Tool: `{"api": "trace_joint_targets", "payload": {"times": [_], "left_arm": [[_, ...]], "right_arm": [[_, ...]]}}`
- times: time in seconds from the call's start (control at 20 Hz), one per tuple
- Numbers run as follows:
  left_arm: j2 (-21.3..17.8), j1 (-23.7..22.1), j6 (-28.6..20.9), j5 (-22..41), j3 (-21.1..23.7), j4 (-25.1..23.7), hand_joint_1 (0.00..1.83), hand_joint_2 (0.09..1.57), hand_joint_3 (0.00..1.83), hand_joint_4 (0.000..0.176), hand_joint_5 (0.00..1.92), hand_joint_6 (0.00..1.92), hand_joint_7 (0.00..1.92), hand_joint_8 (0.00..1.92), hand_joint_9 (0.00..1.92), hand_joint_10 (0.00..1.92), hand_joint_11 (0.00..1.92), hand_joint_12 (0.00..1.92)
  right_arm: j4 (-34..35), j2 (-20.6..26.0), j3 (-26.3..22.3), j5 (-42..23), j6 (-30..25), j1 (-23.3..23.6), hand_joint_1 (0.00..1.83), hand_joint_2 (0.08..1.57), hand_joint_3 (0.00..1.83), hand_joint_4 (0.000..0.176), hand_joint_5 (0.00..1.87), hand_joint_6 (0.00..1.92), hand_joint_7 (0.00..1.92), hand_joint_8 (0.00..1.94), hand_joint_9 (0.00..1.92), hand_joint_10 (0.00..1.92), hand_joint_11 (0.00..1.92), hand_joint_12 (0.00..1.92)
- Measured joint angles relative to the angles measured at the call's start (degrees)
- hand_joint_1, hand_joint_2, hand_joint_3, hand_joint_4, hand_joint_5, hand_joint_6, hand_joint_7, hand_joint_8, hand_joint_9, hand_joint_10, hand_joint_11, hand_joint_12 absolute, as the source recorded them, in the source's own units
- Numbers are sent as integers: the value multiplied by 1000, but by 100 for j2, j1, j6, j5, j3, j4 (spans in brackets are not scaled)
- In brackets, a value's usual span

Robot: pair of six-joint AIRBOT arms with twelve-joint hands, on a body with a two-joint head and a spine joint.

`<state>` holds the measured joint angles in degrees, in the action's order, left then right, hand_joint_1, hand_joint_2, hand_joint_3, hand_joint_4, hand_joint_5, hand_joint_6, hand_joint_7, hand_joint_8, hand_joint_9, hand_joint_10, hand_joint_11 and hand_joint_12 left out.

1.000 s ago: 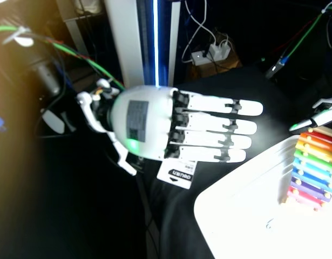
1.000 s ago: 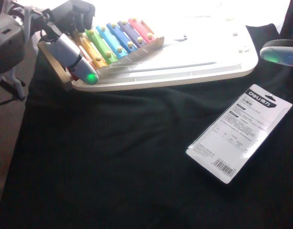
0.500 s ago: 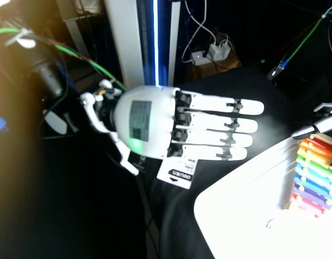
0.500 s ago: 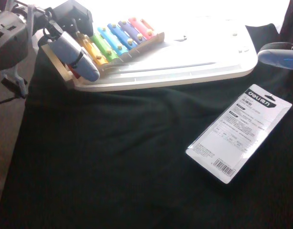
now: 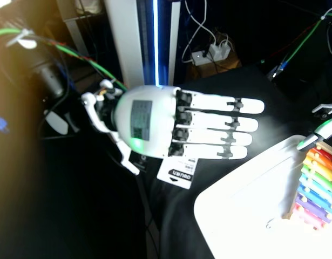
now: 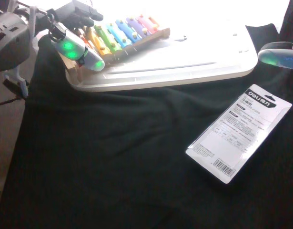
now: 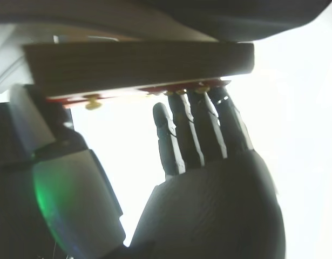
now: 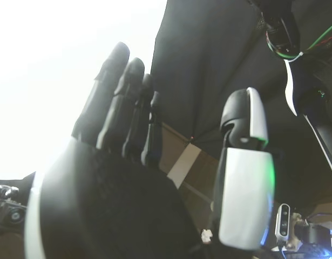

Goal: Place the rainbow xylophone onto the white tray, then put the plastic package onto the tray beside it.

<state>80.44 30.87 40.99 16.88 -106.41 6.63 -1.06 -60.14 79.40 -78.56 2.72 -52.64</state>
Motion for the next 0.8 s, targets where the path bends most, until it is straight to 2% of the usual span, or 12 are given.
{"api": "trace_joint_targets", "payload": {"times": [0.05,0.1,0.15,0.2,0.25,0.3,0.35,0.5,0.55,0.65,0.75,0.8], "left_arm": [[4,0,0,-13,2,-17,1128,958,0,97,429,0,449,0,447,0,128,958],[4,2,4,-17,20,-22,1096,974,0,103,406,0,404,0,386,0,25,1046],[-2,9,4,-11,74,-20,1141,976,0,89,414,5,416,7,398,9,9,1066],[-2,15,2,-4,109,-20,1120,993,1,123,369,0,389,3,392,4,50,967],[-33,22,7,9,197,-20,1085,982,0,143,324,2,313,5,279,7,9,750],[-76,39,0,31,271,-24,1057,991,2,146,290,4,250,10,199,14,1,538],[-118,79,-2,105,339,-42,1015,964,0,150,273,1,229,4,178,9,0,442],[-254,109,-2,210,490,-85,925,893,0,169,205,0,169,0,134,0,0,322],[-291,109,-2,280,509,-116,933,869,8,170,182,0,136,0,110,0,12,417],[-389,122,-2,393,647,-162,904,824,0,176,55,0,46,0,52,0,0,406],[-396,129,-2,417,717,-208,814,781,0,176,2,0,1,0,2,0,0,172],[-428,129,0,422,776,-247,814,781,0,176,2,0,1,0,2,0,0,172]], "right_arm": [[-2,0,-2,-2,0,0,1135,913,2,0,424,2,603,5,637,8,548,229],[-7,0,-2,-2,-2,0,1135,908,0,0,422,1,598,2,627,3,532,223],[0,0,-2,0,0,0,1132,906,0,0,424,2,601,3,623,2,534,223],[2,0,-4,0,-2,0,1118,903,0,0,425,2,600,2,622,1,535,223],[-2,0,-15,-7,-2,0,1128,913,2,0,423,1,599,2,620,0,526,218],[-17,0,-20,-2,-2,0,1130,912,1,0,420,0,601,3,618,0,523,216],[-2,0,-33,0,-9,0,1126,919,4,0,420,0,603,3,623,2,526,217],[-2,0,-33,0,-9,0,1116,901,0,3,430,5,595,0,610,0,507,208],[-2,0,-39,-4,-9,0,1103,907,0,3,422,1,588,0,609,0,503,207],[-7,0,-59,-7,-15,0,1113,905,0,12,426,2,590,1,604,0,485,200],[-2,0,-59,-2,-13,0,1094,880,0,21,418,0,588,0,588,1,463,192],[-2,0,-63,-7,-13,0,1094,880,0,21,418,0,588,0,588,1,463,192]]}}
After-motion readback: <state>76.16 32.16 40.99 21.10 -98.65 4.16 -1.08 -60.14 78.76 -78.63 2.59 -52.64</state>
